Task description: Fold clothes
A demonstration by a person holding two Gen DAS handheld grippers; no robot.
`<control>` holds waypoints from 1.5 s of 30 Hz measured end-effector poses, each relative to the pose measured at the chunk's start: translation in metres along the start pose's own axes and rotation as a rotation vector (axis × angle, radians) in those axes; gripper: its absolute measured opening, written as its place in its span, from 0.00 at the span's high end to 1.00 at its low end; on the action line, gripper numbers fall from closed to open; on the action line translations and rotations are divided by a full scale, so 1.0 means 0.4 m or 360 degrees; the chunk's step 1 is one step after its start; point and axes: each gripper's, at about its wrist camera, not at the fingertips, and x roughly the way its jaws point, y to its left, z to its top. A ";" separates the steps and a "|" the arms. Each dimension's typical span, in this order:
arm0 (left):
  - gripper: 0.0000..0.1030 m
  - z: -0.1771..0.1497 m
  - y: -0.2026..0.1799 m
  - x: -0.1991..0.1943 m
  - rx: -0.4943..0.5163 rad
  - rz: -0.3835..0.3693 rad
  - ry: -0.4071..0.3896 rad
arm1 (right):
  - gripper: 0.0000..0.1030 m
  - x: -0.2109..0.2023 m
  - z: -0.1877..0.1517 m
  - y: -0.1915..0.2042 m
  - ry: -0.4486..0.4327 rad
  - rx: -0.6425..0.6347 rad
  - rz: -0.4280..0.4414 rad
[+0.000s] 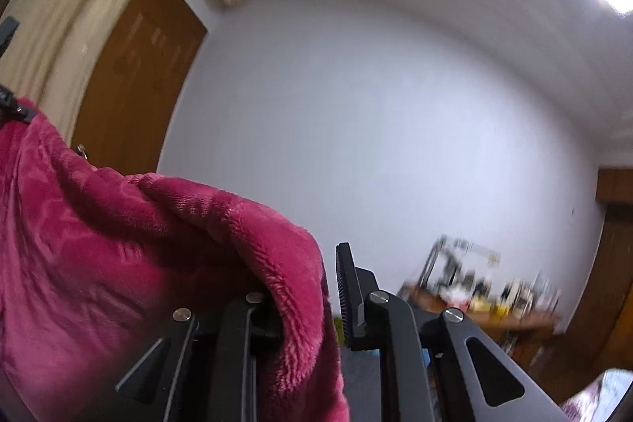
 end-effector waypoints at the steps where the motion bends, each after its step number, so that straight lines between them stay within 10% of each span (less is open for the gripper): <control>1: 0.82 -0.009 0.003 0.046 0.0016 0.0016 0.0044 | 0.83 0.043 -0.019 0.005 0.0059 0.0013 0.0000; 21: 0.82 -0.200 0.177 0.778 -0.0002 0.0112 0.0756 | 0.83 0.643 -0.381 0.135 0.0876 -0.0030 -0.0038; 27: 0.82 -0.252 0.188 0.884 0.0013 0.0161 0.0896 | 0.79 0.745 -0.470 0.160 0.1106 -0.0071 0.0000; 29: 0.82 -0.271 0.197 0.918 0.0023 0.0172 0.0942 | 0.67 0.779 -0.503 0.162 0.1204 -0.0094 0.0005; 31: 0.82 -0.292 0.203 0.946 0.0034 0.0190 0.1000 | 0.36 0.795 -0.528 0.163 0.1279 -0.0116 -0.0017; 37: 0.59 -0.351 0.233 1.003 0.0054 0.0295 0.1130 | 0.34 0.794 -0.556 0.134 0.1352 -0.0042 -0.0055; 45: 0.52 -0.347 0.262 0.942 -0.0006 0.0347 0.1121 | 0.30 0.695 -0.482 0.132 0.1253 0.0146 0.0099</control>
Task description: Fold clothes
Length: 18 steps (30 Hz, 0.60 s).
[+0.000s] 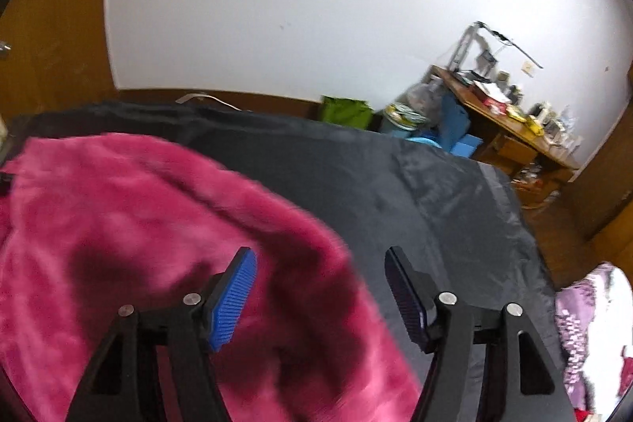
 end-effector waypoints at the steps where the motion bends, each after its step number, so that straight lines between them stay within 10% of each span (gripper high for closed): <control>1: 0.50 -0.010 0.008 -0.014 -0.0018 -0.0006 -0.0003 | 0.30 -0.006 -0.013 0.017 0.0020 -0.0008 0.0066; 18: 0.28 -0.392 -0.126 -0.181 -0.0032 -0.0250 0.0128 | 0.30 0.004 -0.265 0.124 0.0386 0.0007 0.0411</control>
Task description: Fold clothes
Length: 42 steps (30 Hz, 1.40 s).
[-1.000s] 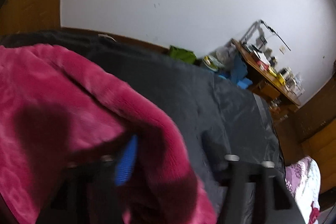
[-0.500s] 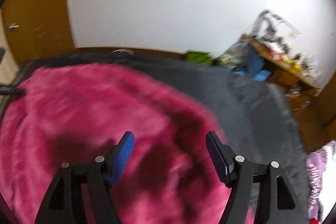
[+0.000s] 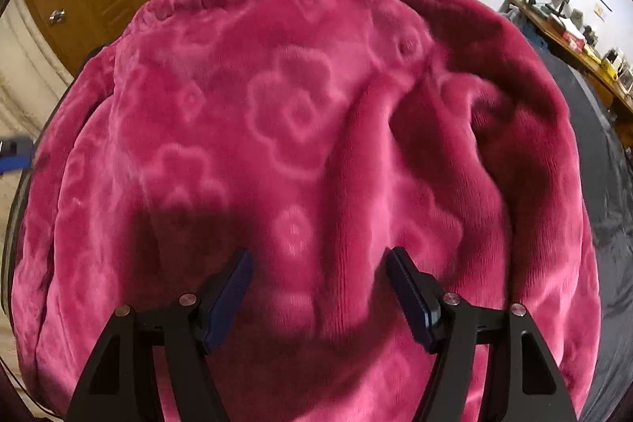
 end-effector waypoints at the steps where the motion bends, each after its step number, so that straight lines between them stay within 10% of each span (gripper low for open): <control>1: 0.28 -0.022 -0.017 0.015 0.0035 0.0052 0.0014 | 0.30 -0.002 -0.007 -0.003 0.0002 -0.0002 -0.0004; 12: 0.30 -0.044 0.052 0.061 0.0071 0.0495 -0.0023 | 0.28 -0.002 -0.066 -0.029 0.0018 -0.0030 -0.0039; 22: 0.75 0.042 0.171 0.021 -0.0002 0.0739 -0.0110 | 0.21 0.000 -0.097 0.002 0.0002 0.0008 -0.0082; 42: 0.75 0.233 0.433 -0.065 -0.0271 0.0935 -0.0327 | 0.19 -0.013 -0.139 0.047 0.0039 0.0032 -0.0085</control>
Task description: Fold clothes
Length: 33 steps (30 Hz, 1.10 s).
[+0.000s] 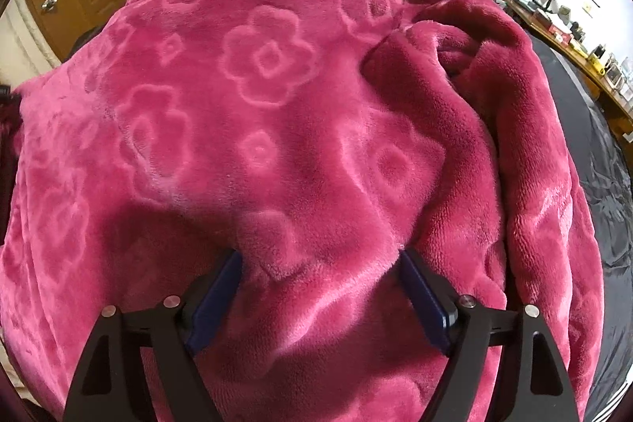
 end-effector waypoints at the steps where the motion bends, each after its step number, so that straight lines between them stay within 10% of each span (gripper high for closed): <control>1: 0.75 0.006 0.003 0.006 0.0003 0.0013 0.0007 | 0.19 -0.007 0.002 -0.007 0.0000 0.0022 0.0024; 9: 0.75 0.007 0.000 0.017 0.0092 0.0001 0.0006 | 0.19 -0.088 0.039 -0.176 -0.0143 0.0352 -0.0097; 19: 0.75 -0.037 -0.079 -0.114 0.0147 -0.0154 -0.0027 | 0.19 -0.020 0.081 -0.287 -0.0026 0.0236 -0.0484; 33: 0.74 -0.007 -0.214 0.058 0.0252 -0.0228 0.0140 | 0.19 0.013 0.236 -0.421 -0.0027 0.0302 -0.0661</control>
